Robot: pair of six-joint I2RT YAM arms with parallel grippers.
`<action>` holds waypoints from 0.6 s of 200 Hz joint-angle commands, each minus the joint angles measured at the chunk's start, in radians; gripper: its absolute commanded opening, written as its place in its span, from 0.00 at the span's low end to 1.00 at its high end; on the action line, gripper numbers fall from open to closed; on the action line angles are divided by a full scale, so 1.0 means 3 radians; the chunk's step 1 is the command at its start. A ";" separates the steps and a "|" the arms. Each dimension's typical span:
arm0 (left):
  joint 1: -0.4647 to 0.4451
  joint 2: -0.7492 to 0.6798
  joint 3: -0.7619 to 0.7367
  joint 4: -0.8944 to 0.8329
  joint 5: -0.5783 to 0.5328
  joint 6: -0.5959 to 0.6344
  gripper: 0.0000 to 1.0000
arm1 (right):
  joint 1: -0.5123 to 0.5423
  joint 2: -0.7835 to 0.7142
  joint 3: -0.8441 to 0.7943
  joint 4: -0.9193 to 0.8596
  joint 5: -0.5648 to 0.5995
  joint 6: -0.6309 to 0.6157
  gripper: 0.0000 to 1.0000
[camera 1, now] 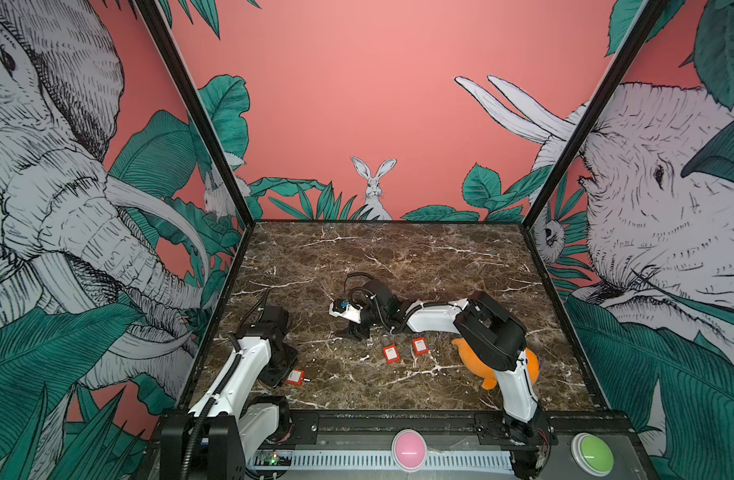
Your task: Lock with the key
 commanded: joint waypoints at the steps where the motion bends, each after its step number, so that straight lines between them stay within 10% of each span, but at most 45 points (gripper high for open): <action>1: 0.0013 0.0157 -0.0160 0.0343 0.0032 -0.0114 0.37 | -0.0015 -0.0018 0.0080 0.0174 -0.0098 0.0004 0.66; 120: -0.0079 0.0232 -0.0291 0.1401 0.0383 -0.0425 0.35 | -0.0049 0.0001 0.0129 0.0080 -0.0067 -0.0046 0.66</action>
